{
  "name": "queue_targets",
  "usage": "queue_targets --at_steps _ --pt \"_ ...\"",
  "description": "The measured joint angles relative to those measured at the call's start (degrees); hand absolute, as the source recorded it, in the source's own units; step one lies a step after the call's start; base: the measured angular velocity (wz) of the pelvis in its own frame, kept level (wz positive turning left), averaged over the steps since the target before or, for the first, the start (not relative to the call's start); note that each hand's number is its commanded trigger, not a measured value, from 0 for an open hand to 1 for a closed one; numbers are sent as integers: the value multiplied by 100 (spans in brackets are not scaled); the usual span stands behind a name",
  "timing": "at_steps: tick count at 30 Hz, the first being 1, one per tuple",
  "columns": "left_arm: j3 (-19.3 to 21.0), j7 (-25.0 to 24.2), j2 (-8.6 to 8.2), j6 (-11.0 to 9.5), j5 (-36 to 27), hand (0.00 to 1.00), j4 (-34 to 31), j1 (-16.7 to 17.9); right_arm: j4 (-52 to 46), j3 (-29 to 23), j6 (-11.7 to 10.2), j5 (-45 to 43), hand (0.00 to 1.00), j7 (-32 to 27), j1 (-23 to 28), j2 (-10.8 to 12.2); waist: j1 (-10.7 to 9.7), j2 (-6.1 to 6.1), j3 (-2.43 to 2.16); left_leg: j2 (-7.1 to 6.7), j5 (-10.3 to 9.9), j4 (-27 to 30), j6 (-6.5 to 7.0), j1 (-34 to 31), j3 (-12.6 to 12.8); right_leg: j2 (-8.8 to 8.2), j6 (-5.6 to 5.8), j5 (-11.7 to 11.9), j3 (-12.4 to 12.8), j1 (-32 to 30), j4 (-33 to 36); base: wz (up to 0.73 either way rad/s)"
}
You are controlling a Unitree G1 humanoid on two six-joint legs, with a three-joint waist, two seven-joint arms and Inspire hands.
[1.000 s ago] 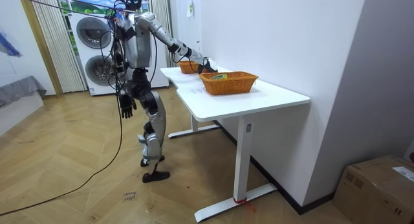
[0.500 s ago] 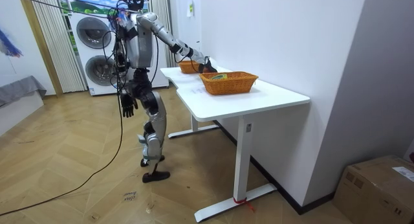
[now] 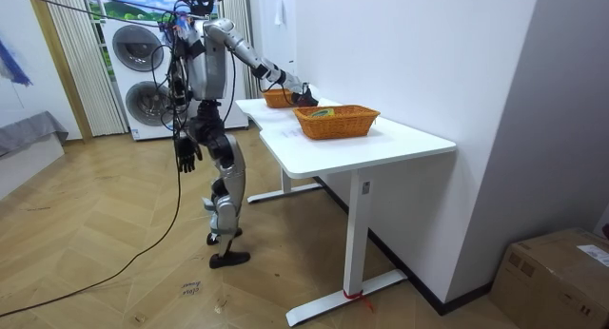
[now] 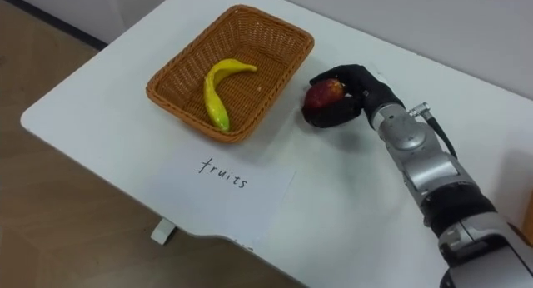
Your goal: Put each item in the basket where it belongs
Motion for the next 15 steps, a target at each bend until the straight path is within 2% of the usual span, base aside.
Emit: queue_targets --at_steps 15 --pt "-1 -16 1 -37 -50 0 96 -99 -5 -48 -6 -189 100 86 0 42 -29 -69 1 -35 0 -22 -1 -5 12 12 6 -3 -27 52 -96 0"
